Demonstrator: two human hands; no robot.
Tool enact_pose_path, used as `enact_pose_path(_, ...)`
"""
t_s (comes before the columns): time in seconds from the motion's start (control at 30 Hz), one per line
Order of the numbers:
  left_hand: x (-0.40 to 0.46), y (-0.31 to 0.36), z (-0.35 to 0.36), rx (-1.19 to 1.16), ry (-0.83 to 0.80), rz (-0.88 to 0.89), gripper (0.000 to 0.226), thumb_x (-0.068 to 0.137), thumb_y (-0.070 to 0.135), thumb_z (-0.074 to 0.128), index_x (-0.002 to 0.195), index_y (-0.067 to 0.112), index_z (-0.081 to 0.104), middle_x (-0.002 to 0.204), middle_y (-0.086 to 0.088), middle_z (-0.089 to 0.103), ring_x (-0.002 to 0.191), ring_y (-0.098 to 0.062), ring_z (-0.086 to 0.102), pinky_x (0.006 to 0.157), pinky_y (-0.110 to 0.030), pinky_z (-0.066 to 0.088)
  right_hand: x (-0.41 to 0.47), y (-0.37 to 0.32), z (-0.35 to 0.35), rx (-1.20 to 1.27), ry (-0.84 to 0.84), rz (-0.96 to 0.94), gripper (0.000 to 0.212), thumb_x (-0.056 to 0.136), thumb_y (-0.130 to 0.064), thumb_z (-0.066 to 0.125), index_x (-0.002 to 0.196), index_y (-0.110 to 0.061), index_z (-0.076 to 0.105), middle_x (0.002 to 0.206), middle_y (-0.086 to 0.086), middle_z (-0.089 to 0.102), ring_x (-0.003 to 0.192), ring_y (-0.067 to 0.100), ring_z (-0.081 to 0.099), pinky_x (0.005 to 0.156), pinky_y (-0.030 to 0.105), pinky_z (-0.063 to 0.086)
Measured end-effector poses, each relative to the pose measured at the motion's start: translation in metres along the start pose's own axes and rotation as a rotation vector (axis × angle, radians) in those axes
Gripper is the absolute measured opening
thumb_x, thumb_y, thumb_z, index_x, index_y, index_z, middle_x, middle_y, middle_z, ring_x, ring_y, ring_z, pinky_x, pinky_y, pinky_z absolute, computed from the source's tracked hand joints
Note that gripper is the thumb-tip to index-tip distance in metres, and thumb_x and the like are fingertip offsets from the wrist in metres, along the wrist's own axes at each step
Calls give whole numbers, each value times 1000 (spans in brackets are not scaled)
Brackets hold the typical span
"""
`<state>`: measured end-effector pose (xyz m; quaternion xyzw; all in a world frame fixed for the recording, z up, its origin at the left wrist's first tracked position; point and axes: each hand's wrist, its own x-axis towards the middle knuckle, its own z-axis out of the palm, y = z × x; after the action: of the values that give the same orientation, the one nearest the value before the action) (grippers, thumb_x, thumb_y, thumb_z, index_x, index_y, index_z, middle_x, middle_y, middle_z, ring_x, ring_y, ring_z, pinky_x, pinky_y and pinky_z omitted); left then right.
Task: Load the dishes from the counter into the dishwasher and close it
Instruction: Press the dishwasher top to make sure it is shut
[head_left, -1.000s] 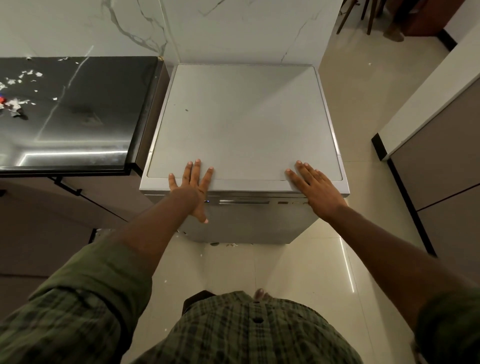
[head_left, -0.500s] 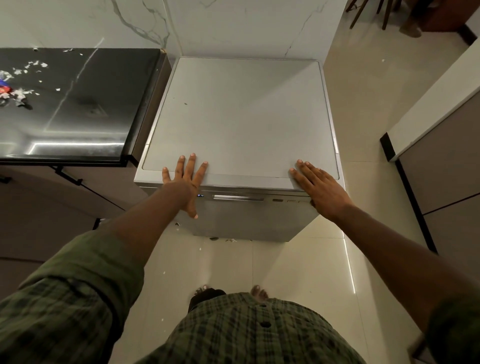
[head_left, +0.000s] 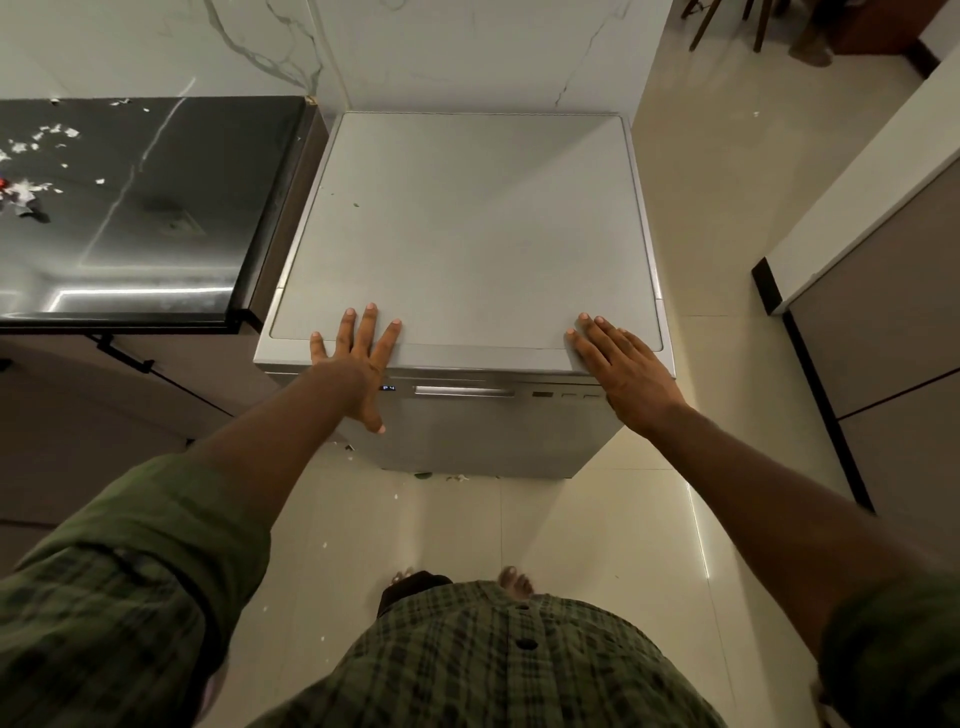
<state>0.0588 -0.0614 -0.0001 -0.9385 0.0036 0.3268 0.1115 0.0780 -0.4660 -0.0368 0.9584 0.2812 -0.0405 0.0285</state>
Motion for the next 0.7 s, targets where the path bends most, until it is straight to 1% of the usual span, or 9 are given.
enact_pose_path(0.07,0,0,0,-3,-6,2,167,62,67,90,146,27,-48,151,-13,-56,146,-42,-41,120,-74,0,1,-2,-2,-1,-31,21,112,85,5,70,167,-22,-2,176,7,-3,162,26,2,131,41,14)
enact_pose_path(0.1,0,0,0,-4,-5,4,166,62,67,89,146,27,-48,151,-13,-56,146,-42,-41,120,-74,0,1,-3,-4,3,-52,29,118,82,-2,77,167,-21,-3,176,7,-4,162,26,1,131,41,14)
enact_pose_path(0.17,0,-1,1,-7,0,10,166,62,68,89,145,28,-50,151,-12,-57,146,-42,-41,120,-73,-1,2,-4,-7,16,-83,35,128,77,-23,89,168,-20,-1,176,6,-4,162,27,0,131,43,14)
enact_pose_path(0.23,0,-2,1,-11,1,16,166,62,68,89,143,29,-51,151,-12,-57,146,-42,-42,119,-73,-2,2,-6,-8,17,-83,40,131,76,-45,88,167,-20,-2,176,6,-5,162,27,-1,131,45,15)
enact_pose_path(0.33,0,-2,0,-13,-1,17,166,62,68,88,145,29,-49,150,-12,-58,146,-42,-42,119,-73,-2,6,-14,-8,16,-58,64,131,79,-64,79,167,-19,-5,176,7,-8,162,26,-3,131,45,13)
enact_pose_path(0.47,-3,-1,-1,-24,-9,31,163,65,66,88,147,28,-47,152,-12,-56,146,-42,-42,119,-73,-3,26,-32,-11,47,-42,87,134,79,-78,69,167,-14,-9,175,8,-11,162,26,-8,132,45,7)
enact_pose_path(0.57,-2,-2,-1,-26,-12,34,161,67,66,87,147,28,-47,152,-12,-56,146,-41,-42,119,-73,-4,42,-46,-11,48,-32,122,137,75,-87,62,166,-14,-9,175,8,-11,162,25,-10,132,47,4)
enact_pose_path(0.7,2,-5,4,-36,9,43,159,68,68,85,145,30,-49,151,-11,-58,145,-41,-44,120,-74,-5,46,-52,-9,75,32,171,132,74,-85,65,167,-17,0,176,5,-2,163,24,-1,131,47,8)
